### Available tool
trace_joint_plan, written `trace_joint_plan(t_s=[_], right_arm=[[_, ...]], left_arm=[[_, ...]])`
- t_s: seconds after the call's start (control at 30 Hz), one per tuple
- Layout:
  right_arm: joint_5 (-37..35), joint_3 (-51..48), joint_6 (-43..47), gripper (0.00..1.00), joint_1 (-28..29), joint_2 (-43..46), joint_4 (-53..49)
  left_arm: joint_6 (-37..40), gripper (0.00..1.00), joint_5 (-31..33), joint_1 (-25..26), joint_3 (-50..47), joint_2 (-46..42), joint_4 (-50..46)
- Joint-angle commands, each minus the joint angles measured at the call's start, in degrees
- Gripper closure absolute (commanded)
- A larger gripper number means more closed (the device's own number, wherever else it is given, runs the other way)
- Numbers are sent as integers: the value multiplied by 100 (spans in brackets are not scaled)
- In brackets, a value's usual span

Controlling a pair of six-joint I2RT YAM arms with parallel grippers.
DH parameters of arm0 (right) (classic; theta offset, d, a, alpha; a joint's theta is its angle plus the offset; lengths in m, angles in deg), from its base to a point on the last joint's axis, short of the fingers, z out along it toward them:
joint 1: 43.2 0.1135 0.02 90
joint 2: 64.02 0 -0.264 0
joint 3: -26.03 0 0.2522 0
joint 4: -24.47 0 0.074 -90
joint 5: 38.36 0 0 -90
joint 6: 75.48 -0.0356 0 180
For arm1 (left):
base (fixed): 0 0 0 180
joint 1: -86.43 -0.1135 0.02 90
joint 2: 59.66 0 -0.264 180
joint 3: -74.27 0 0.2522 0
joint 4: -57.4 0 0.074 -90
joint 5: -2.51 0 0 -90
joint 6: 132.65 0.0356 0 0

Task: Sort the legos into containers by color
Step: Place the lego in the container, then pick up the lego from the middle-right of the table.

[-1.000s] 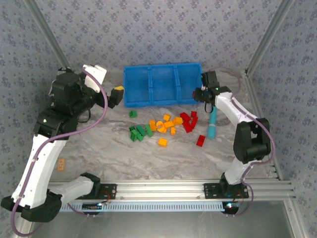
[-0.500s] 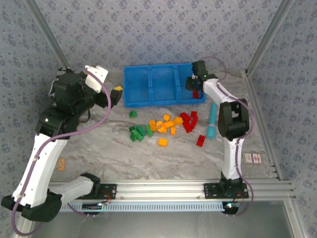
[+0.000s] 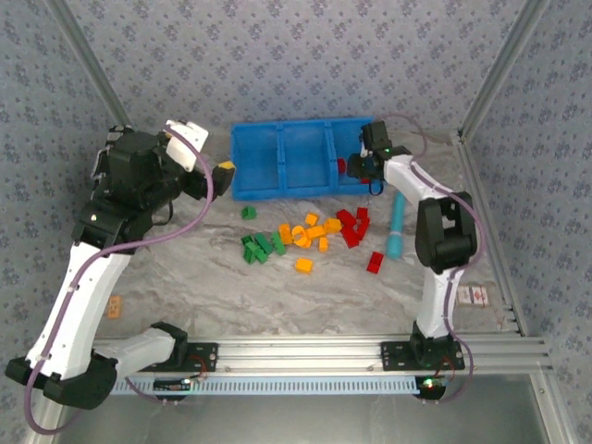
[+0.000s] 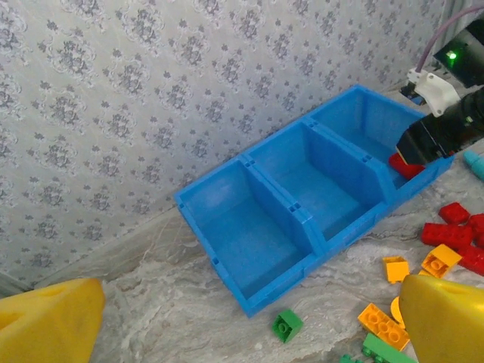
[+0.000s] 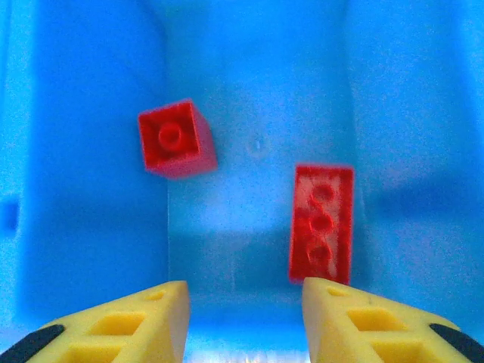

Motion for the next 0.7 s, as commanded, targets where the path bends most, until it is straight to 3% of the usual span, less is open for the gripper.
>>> trace_joint_plan(t_s=[0.0, 0.33, 0.67], right_arm=[[-44, -753, -279, 55, 70, 918, 28], [-74, -3110, -1280, 54, 312, 2331, 556], [206, -3628, -1456, 54, 307, 2137, 957]], left_arm=[[-89, 0, -252, 31, -148, -257, 339], [-102, 0, -423, 102, -260, -276, 534], [-260, 0, -571, 106, -229, -290, 540]])
